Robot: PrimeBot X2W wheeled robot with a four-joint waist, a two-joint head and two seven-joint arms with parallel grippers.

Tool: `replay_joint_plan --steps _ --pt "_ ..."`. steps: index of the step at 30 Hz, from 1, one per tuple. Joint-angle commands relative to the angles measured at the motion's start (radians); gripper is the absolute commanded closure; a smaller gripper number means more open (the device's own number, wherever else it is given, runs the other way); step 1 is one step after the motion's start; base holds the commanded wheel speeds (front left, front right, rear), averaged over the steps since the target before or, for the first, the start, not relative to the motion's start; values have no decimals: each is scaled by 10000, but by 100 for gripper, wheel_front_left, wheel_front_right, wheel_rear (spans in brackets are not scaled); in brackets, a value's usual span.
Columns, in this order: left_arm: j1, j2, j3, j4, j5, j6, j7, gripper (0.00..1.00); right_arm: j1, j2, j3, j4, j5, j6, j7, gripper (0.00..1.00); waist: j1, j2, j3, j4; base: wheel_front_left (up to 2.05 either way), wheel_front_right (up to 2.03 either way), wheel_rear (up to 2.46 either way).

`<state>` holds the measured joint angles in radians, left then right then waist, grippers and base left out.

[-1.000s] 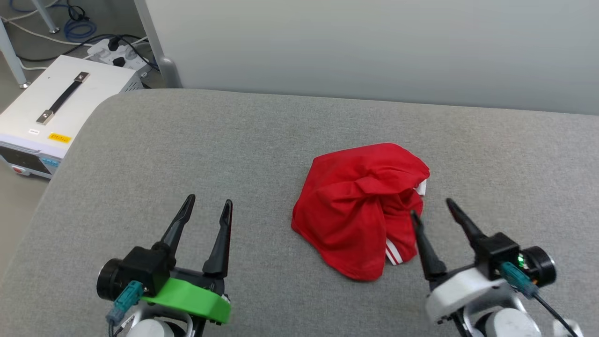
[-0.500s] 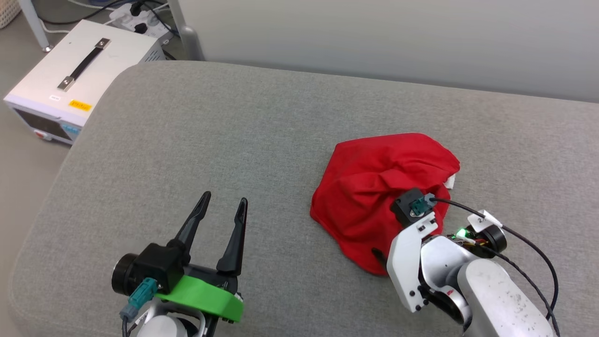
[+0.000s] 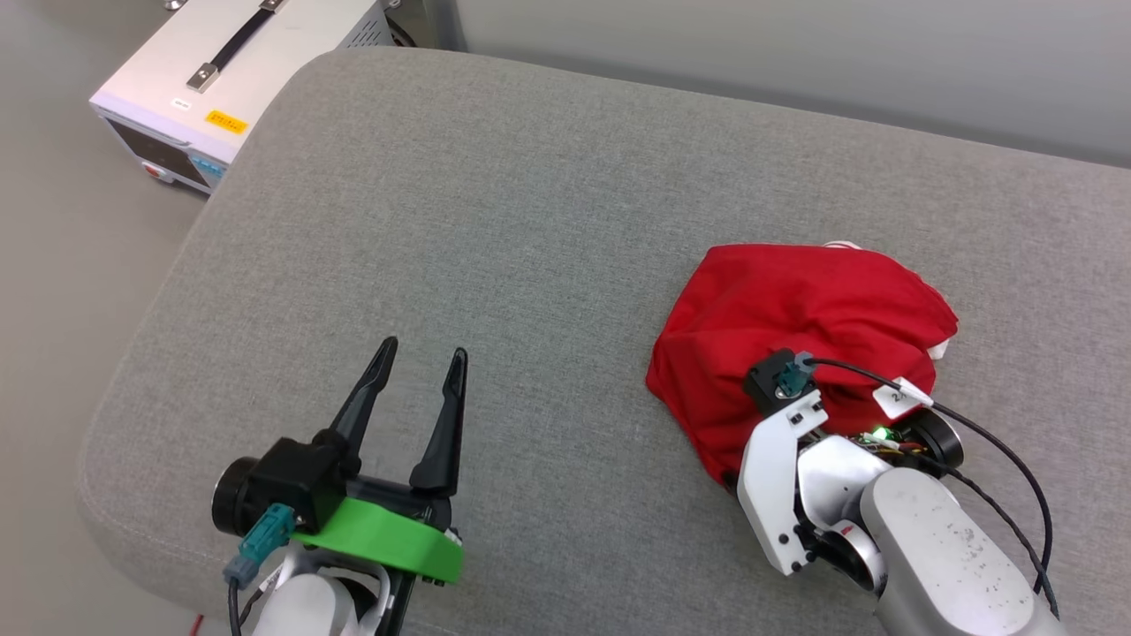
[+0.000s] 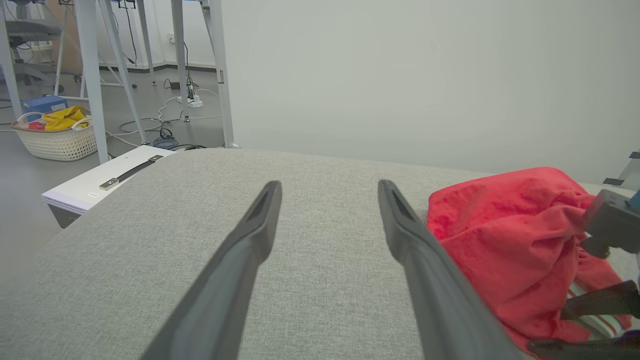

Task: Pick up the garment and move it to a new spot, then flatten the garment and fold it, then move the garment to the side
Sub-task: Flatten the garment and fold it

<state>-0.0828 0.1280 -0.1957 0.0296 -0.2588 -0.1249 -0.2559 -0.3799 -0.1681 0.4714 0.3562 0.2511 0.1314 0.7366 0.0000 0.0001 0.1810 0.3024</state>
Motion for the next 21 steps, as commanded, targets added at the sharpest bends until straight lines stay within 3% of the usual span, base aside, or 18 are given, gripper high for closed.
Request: replay_joint_plan --steps 1,3,4,5,6,12,21 --pt "-171 -28 22 38 100 -52 -59 0 9 -14 182 379 70 -7 -86 0 0 -1 72 58 0 0 0" --pt "-178 -10 27 54 95 -54 -59 0 44 -24 320 570 251 -7 -135 0 0 -1 41 15 0 0 0" --pt "-175 -2 23 69 91 -54 -59 0 57 -67 447 650 372 -7 -157 70 0 -1 9 -17 0 0 0" --pt "-169 4 11 82 88 -54 -59 0 60 -118 547 681 460 -7 -201 96 0 -1 -31 -56 0 0 0" --pt "-151 10 -16 104 81 -55 -59 0 73 -198 646 690 576 -7 -267 100 0 -1 -94 -103 0 0 0" --pt "39 49 -85 217 87 -56 -59 0 536 -995 643 173 1326 -7 -274 100 0 -1 -622 -457 0 0 0" --pt "304 12 -17 190 141 -57 -59 0 1453 -3357 -849 -1515 1360 -7 946 100 0 -1 -1145 -1144 0 0 0"
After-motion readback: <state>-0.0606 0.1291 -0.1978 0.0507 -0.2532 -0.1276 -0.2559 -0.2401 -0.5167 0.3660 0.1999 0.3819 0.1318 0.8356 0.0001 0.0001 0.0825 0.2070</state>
